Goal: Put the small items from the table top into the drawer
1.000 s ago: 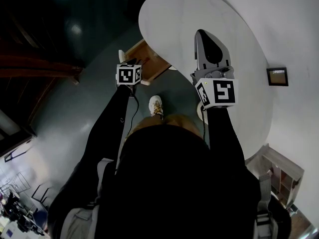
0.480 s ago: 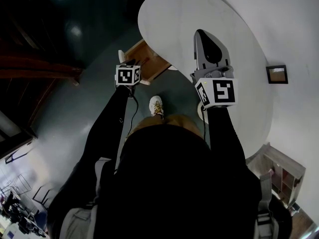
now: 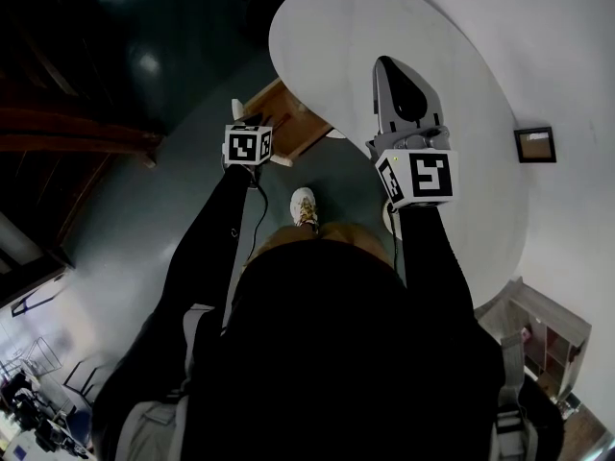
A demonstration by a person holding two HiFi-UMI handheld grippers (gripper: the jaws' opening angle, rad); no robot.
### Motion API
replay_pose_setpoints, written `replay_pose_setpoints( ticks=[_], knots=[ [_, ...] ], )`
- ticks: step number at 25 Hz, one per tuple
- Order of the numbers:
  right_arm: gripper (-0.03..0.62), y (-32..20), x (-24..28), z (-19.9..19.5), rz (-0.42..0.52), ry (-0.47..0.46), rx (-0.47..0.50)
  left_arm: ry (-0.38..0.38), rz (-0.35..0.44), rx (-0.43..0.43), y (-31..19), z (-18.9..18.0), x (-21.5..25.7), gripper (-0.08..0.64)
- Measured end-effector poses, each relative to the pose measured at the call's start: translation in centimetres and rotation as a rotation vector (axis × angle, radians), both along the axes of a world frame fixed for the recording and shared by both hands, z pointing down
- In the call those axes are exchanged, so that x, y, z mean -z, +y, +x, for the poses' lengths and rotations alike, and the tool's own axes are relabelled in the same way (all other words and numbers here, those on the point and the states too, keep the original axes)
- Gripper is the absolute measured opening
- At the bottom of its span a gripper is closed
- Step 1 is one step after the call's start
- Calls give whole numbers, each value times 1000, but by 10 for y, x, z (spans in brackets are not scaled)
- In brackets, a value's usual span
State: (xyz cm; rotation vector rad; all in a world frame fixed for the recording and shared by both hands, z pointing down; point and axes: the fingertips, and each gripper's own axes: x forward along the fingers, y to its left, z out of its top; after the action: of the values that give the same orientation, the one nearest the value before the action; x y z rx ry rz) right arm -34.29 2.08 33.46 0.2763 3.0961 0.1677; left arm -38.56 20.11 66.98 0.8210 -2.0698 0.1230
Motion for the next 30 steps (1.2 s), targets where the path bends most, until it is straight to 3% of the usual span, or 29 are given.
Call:
replay_pose_setpoints(
  ticks=[7, 22, 30],
  knots=[
    [28, 5, 3, -8, -10, -11, 4, -108, 23, -38, -9, -17, 37, 112],
    [28, 20, 10, -19, -34, -24, 21, -578, 219, -67, -38, -51, 235, 112],
    [28, 24, 13, -19, -39, -34, 34, -743, 287, -67, -34, -40, 316, 112]
  ],
)
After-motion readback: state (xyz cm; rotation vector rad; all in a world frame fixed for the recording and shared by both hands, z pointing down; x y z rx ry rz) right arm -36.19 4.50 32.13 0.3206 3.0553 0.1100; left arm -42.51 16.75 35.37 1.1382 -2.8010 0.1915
